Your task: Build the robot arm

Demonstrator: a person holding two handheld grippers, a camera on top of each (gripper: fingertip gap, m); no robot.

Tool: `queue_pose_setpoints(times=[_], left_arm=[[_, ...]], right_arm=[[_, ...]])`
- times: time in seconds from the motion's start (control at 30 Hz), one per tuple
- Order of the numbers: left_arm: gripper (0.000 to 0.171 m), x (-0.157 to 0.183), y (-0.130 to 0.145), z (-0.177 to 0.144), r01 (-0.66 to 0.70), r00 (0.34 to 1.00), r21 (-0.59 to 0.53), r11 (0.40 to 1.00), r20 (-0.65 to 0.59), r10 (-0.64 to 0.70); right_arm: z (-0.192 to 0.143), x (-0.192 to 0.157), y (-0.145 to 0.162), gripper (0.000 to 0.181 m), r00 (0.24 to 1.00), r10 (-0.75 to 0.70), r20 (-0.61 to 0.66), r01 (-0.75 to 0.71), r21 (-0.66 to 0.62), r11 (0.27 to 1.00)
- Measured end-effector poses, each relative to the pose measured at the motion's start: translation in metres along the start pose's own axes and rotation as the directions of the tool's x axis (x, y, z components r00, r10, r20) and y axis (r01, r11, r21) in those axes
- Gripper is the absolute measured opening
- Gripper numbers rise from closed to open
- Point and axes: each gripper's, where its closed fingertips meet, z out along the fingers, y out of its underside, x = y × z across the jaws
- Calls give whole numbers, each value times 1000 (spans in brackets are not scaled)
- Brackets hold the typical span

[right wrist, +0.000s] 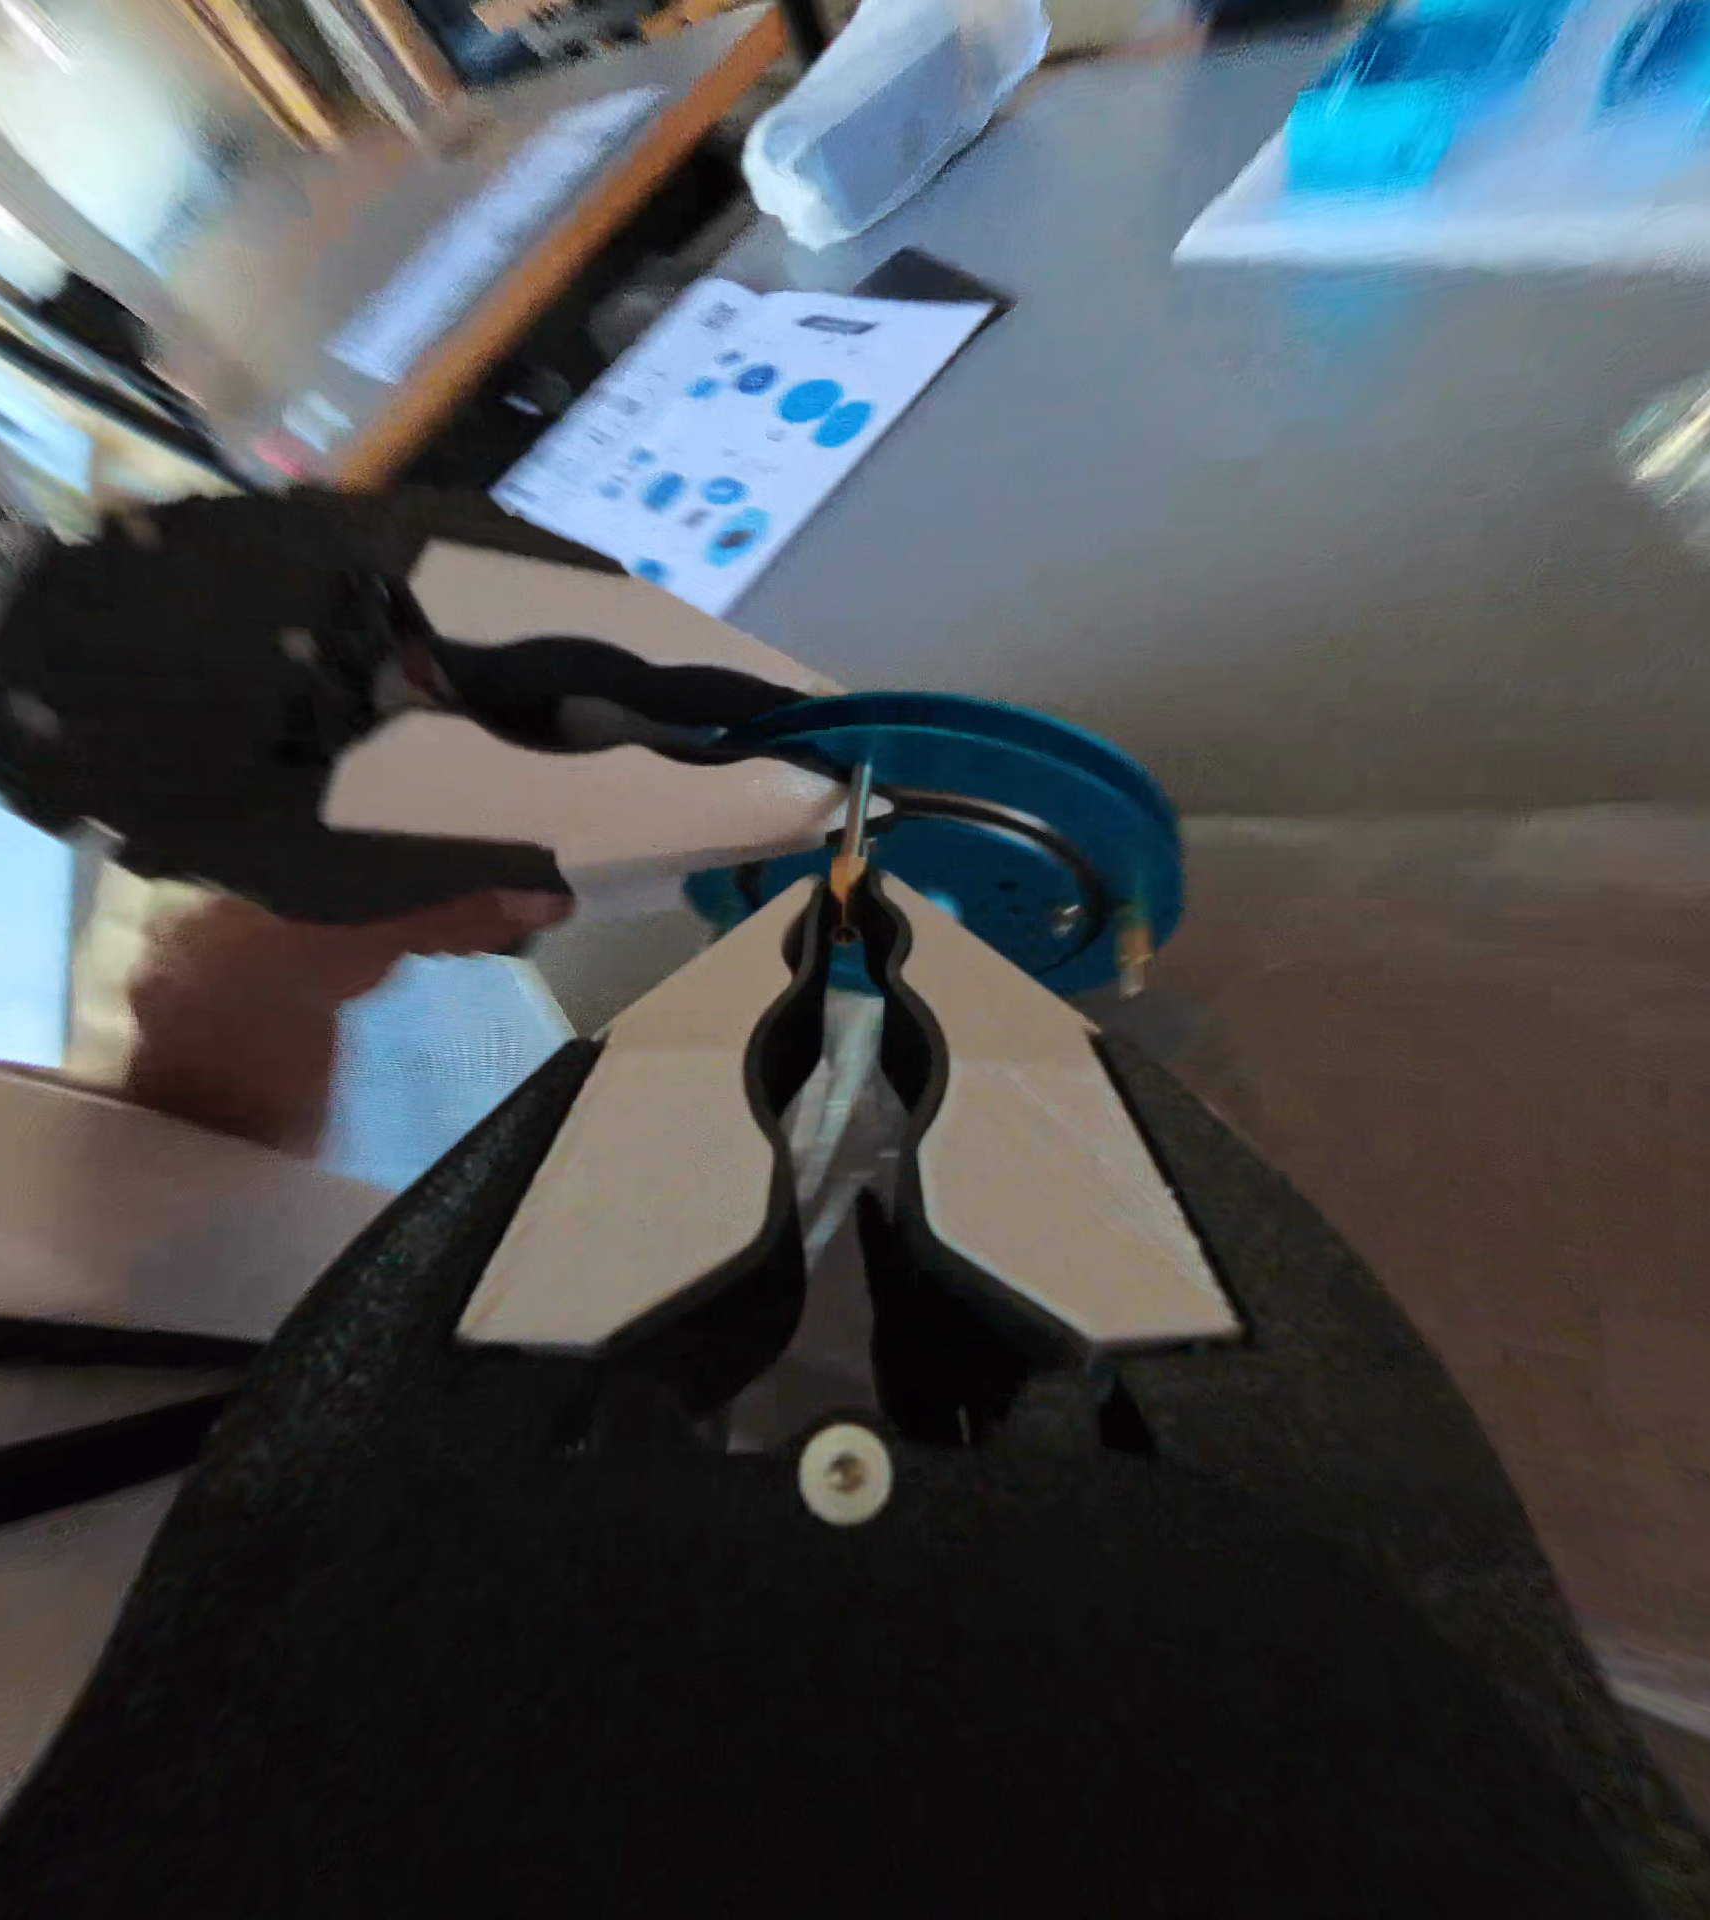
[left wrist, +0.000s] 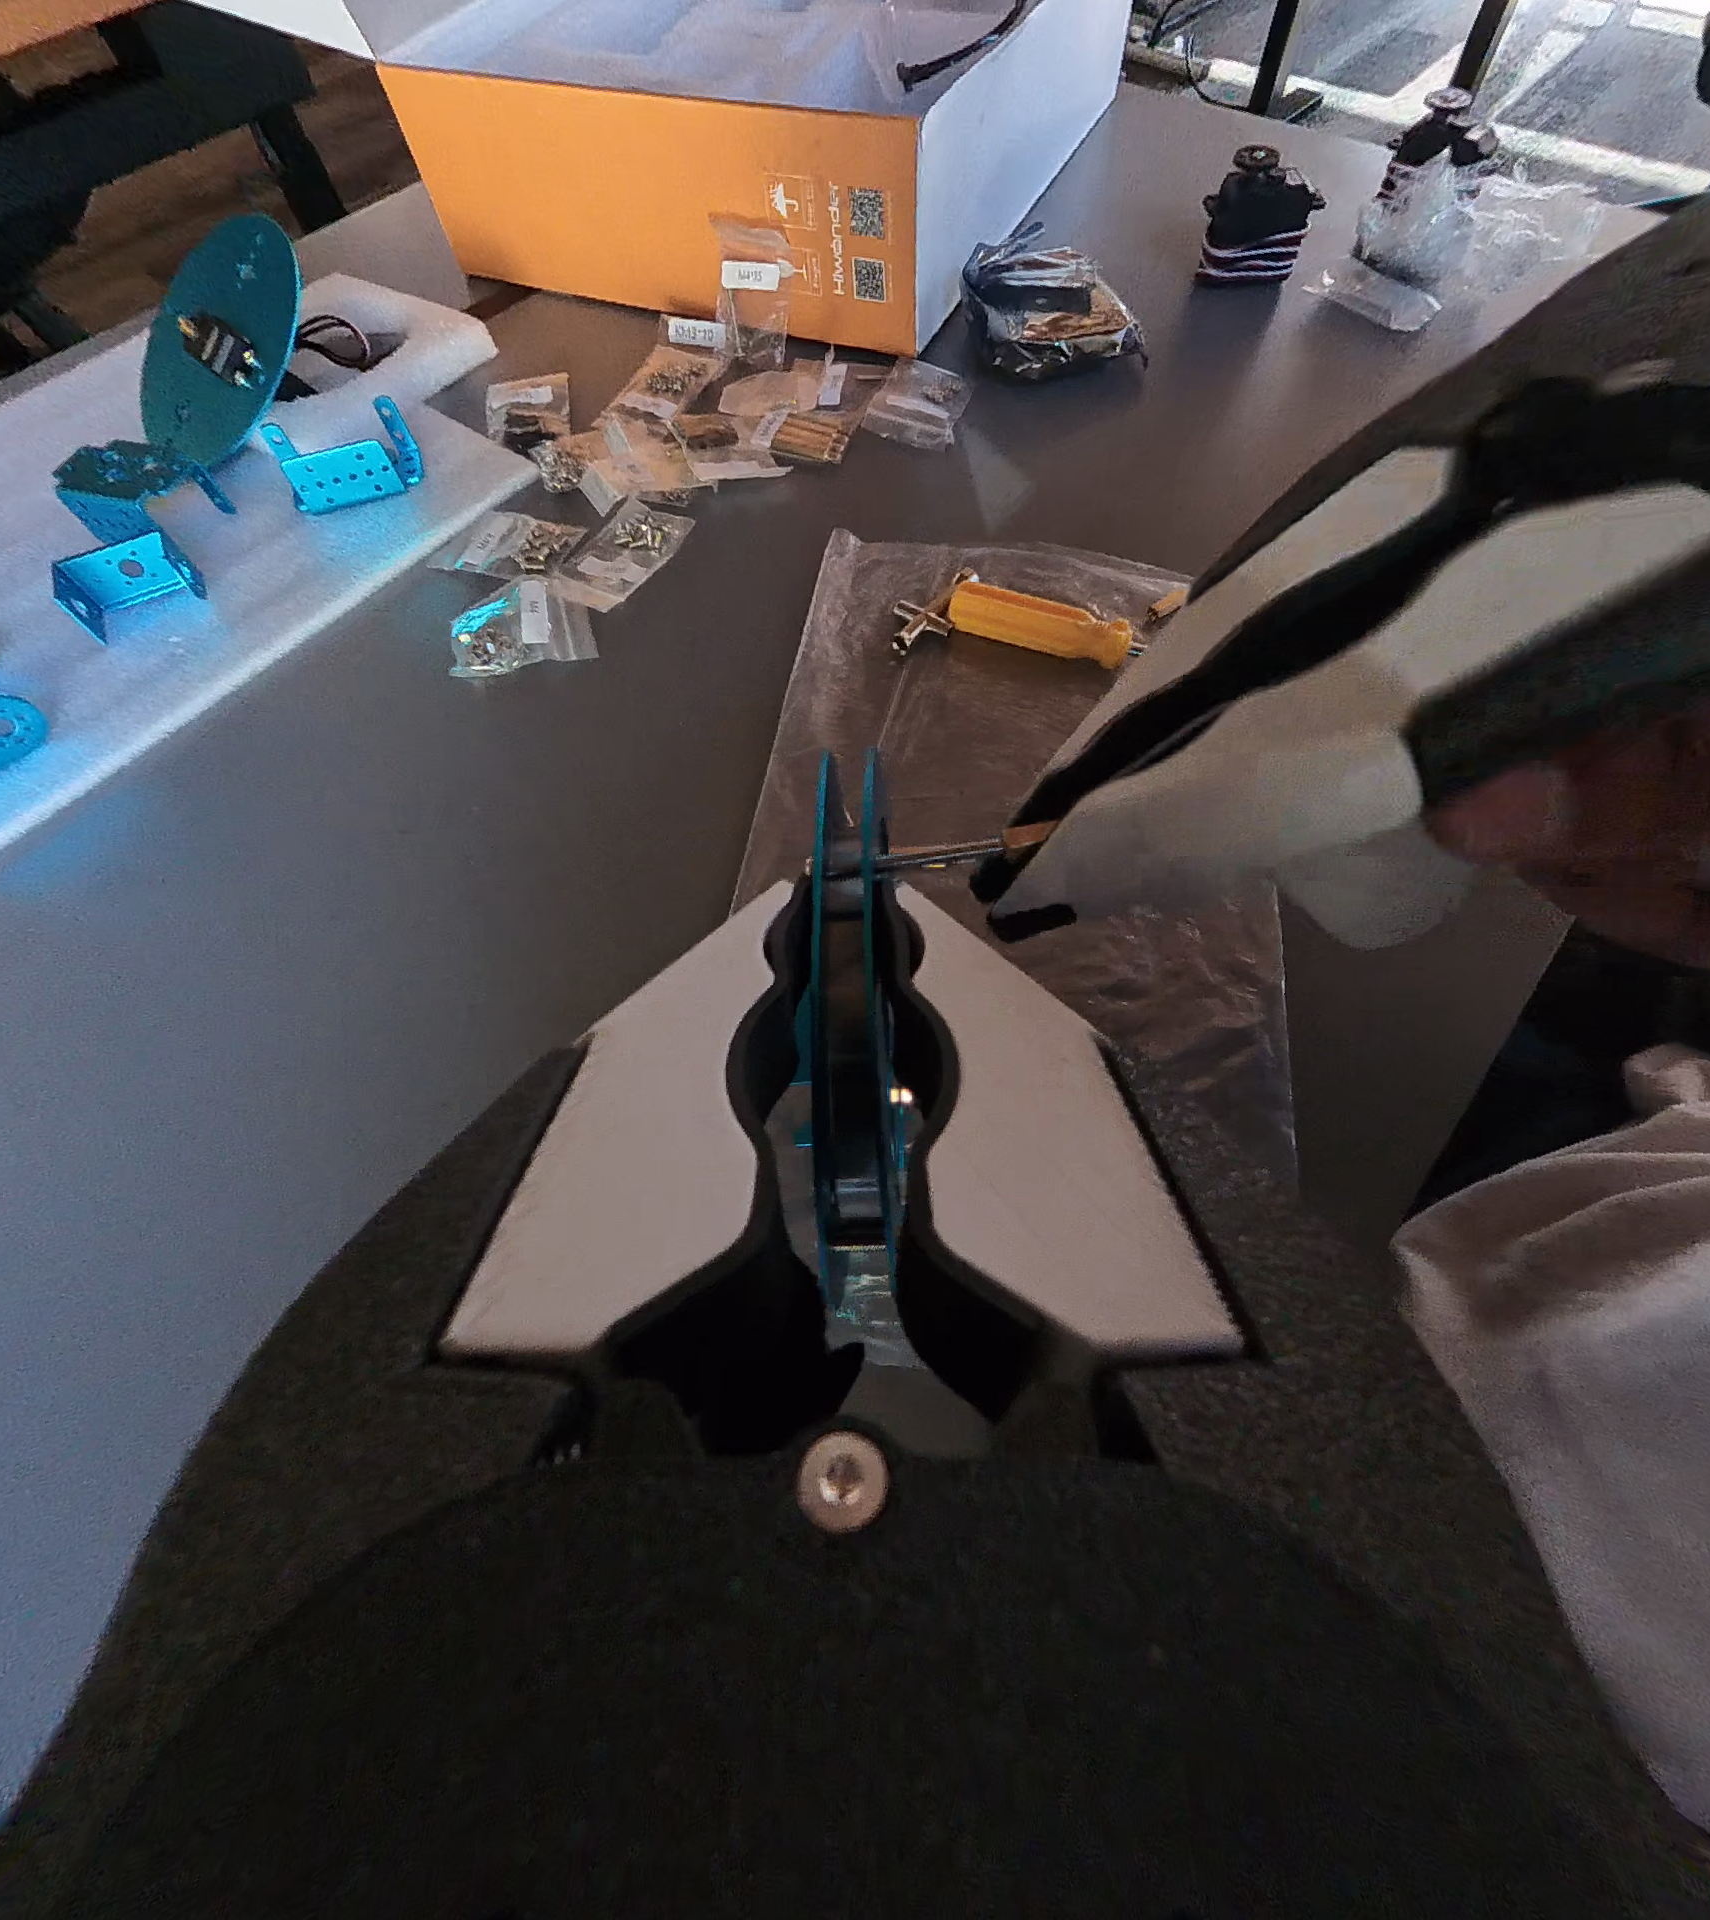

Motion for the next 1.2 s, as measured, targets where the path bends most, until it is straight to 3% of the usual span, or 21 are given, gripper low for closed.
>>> queue_pose_setpoints(times=[0.07, 0.1, 0.2, 0.23, 0.27, 0.33, 0.4, 0.47, 0.5, 0.6, 0.67, 0.7, 0.77, 0.83, 0.9, 0.93, 1.0, 1.03, 1.1, 1.13, 1.2], left_arm=[[10, 1, 0, 0, -24, 1000, 6, 1000, 11, 24], [10, 1, -1, 1, -29, 999, 10, 1000, 17, 29], [10, 3, -1, 2, 2, 1000, 13, 1000, -4, -2], [10, 3, -2, 2, 18, 1000, 15, 1000, -14, -18], [9, 4, -2, 3, 31, 999, 16, 999, -21, -31], [10, 2, -2, 3, 38, 999, 6, 999, -11, -38], [10, 0, -1, 3, 47, 999, -4, 999, -10, -47], [10, -1, -2, 4, 57, 998, -12, 998, -11, -57], [10, -1, -2, 5, 53, 999, -17, 998, -11, -53], [10, 0, -3, 7, 58, 998, -20, 998, -15, -59], [10, 0, -3, 7, 63, 998, -22, 998, -18, -63], [10, 0, -3, 7, 57, 998, -23, 998, -16, -58], [10, -1, -3, 7, 46, 999, -24, 999, -4, -46], [10, -1, -3, 6, 26, 1000, -16, 1000, -4, -26], [10, -1, -3, 6, 25, 1000, -10, 1000, -6, -25], [10, -1, -2, 5, 31, 999, -9, 999, -11, -31], [10, -1, -2, 6, 45, 999, -5, 999, -18, -45], [10, 0, -3, 6, 47, 999, -5, 999, -24, -48], [10, -2, -3, 7, 64, 997, -6, 998, -31, -64], [10, -3, -3, 7, 70, 997, -7, 998, -33, -70], [10, -4, -3, 7, 80, 996, -13, 997, -49, -80]], right_arm=[[-1, -4, 3, 4, 939, 286, 191, -283, -45, 958], [-2, -7, 3, 3, 858, 430, 280, -424, -85, 901], [-6, -13, -1, 3, 479, 738, 476, -732, -248, 635], [-6, -13, -1, 4, 428, 755, 497, -758, -257, 599], [-6, -13, 0, 4, 466, 735, 494, -744, -231, 627], [-7, -13, 4, 12, 672, 597, 438, -598, -155, 786], [-5, -5, 15, 34, 912, 327, 247, -303, -128, 944], [-8, 4, 14, 36, 999, -43, 26, 46, -127, 991], [-9, 10, 12, 37, 969, -229, -91, 214, -154, 965], [-15, 14, -2, 28, 722, -612, -323, 569, -226, 791], [-11, 16, 2, 23, 610, -709, -355, 641, -306, 704], [-10, 17, 1, 6, 580, -726, -370, 656, -317, 685], [-10, 16, -1, 4, 601, -709, -368, 647, -297, 702], [-8, 12, 0, 4, 797, -535, -281, 495, -205, 844], [-6, 6, 3, 4, 987, -145, -63, 138, -108, 984], [-6, 1, 4, 4, 989, 115, 89, -105, -107, 989], [-9, -2, 1, 5, 835, 449, 317, -424, -150, 893], [-7, -3, 4, 6, 856, 398, 331, -378, -126, 917], [-4, 3, 19, 16, 984, 24, 178, -13, -63, 998], [-7, 4, 20, 27, 977, -192, 97, 195, -28, 980], [-15, 3, 11, 46, 829, -547, -115, 553, 24, 833]])
